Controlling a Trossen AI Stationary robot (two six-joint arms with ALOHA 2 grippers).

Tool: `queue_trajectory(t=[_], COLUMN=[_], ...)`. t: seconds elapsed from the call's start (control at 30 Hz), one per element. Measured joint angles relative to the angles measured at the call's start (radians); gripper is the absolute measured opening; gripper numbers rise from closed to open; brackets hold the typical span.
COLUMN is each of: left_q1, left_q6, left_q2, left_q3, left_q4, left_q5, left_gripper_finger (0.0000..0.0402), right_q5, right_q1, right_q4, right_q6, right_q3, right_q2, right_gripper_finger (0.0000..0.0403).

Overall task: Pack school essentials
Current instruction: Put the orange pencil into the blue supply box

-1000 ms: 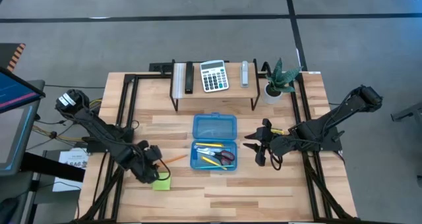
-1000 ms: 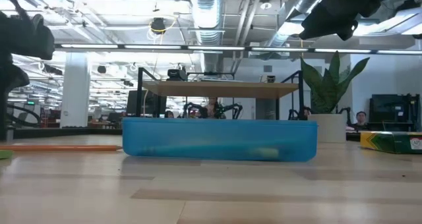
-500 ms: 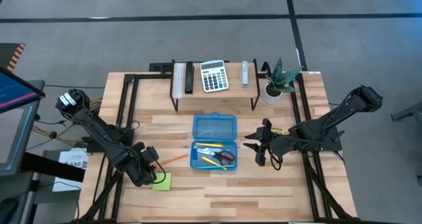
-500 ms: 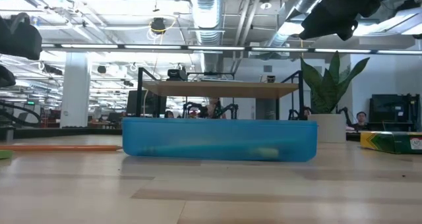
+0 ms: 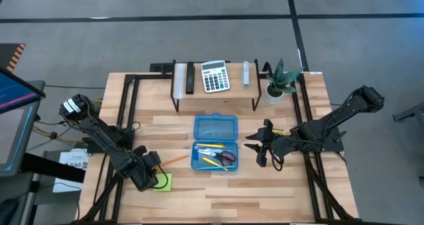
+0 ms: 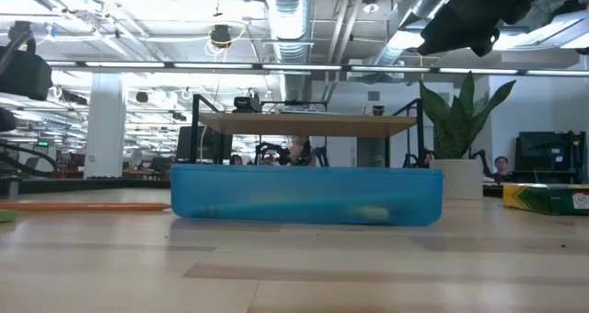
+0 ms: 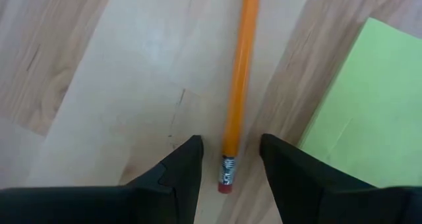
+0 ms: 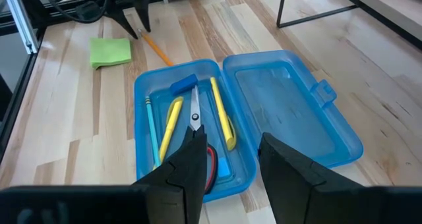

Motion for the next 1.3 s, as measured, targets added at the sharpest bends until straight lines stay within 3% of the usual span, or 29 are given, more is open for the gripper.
queue_trajectory(t=[0.47, 0.7, 0.87, 1.07, 1.3], left_q1=[0.100, 0.120, 0.127, 0.125, 0.157], left_q6=[0.096, 0.152, 0.150, 0.131, 0.340], left_q2=[-0.005, -0.024, -0.113, -0.223, -0.282], left_q3=[0.001, -0.003, -0.015, -0.012, 0.054], left_q4=[0.012, 0.007, -0.062, -0.120, -0.033], left_q5=[0.068, 0.062, -0.072, -0.142, -0.257], left_gripper_finger=[0.0007, 0.0002, 0.0000, 0.0000, 0.0000], right_q5=[0.003, 0.004, 0.006, 0.008, 0.032], right_q1=[0.000, 0.000, 0.000, -0.002, -0.002], right_q4=[0.000, 0.000, 0.000, 0.000, 0.001], right_q6=[-0.001, -0.006, -0.007, -0.009, -0.010], right_q3=[0.000, 0.000, 0.000, 0.000, 0.000], right_q2=[0.000, 0.000, 0.000, 0.000, 0.000], right_gripper_finger=[0.0159, 0.0159, 0.0159, 0.0159, 0.0159])
